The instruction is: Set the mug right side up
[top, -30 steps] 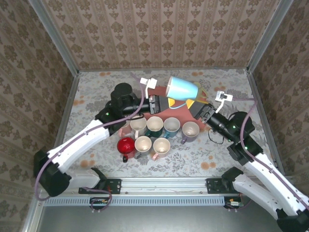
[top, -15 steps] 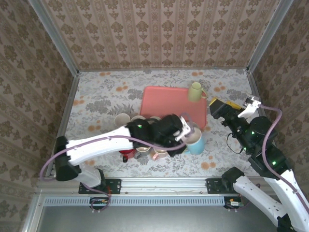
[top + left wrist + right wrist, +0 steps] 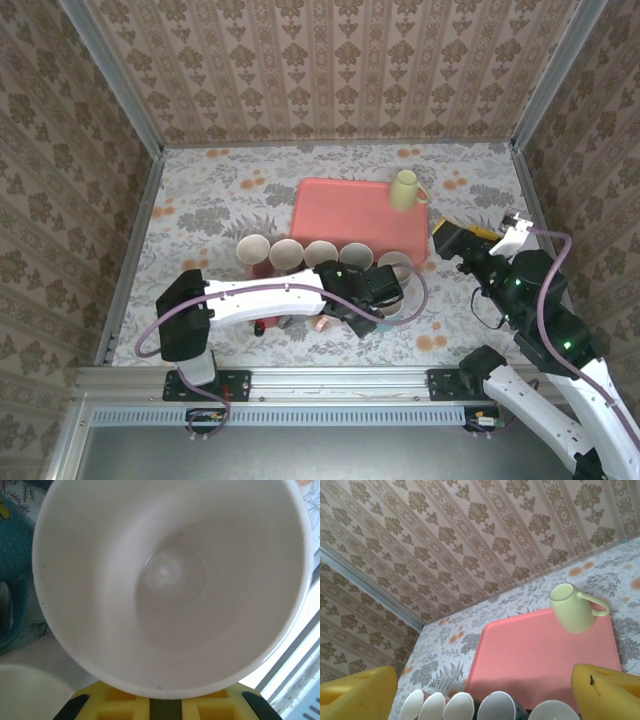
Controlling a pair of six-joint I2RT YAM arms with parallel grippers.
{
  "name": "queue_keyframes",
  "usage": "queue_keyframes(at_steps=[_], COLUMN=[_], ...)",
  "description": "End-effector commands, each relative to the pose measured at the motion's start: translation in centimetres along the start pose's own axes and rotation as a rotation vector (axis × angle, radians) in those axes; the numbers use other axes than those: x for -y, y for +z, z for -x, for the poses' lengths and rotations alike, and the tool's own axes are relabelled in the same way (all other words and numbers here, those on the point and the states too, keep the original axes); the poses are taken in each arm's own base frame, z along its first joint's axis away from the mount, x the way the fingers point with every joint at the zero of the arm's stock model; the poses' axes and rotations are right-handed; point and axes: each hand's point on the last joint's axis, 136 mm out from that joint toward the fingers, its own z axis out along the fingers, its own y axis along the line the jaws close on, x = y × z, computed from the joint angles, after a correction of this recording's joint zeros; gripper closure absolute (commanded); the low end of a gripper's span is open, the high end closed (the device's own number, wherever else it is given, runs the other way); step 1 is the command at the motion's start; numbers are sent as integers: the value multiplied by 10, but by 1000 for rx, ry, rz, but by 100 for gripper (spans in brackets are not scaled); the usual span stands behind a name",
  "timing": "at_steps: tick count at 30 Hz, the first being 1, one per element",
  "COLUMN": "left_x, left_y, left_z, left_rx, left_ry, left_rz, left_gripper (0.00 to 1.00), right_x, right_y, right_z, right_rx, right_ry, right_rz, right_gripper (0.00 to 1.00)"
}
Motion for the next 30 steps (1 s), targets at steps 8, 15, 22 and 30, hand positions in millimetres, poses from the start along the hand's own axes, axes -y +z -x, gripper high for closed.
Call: queue_keyframes(at_steps=[8, 15, 22, 30], left_x=[-13, -21, -26, -14], left_y=[9, 14, 16, 3], left_z=[0, -5, -8, -4], left_rx=[28, 32, 31, 74], left_ry=[-62, -79, -89, -62], left_rz=[94, 132, 154, 87], left_gripper=[100, 98, 82, 66], right_x=[13, 14, 16, 18], right_y=[0, 2, 6, 11], right_z=[-13, -16, -22, -26], right_rx=[-25, -25, -38, -50], right_ry=[3, 3, 10, 1], right_rz=[-33, -32, -34, -44], right_gripper=[9, 10, 10, 9])
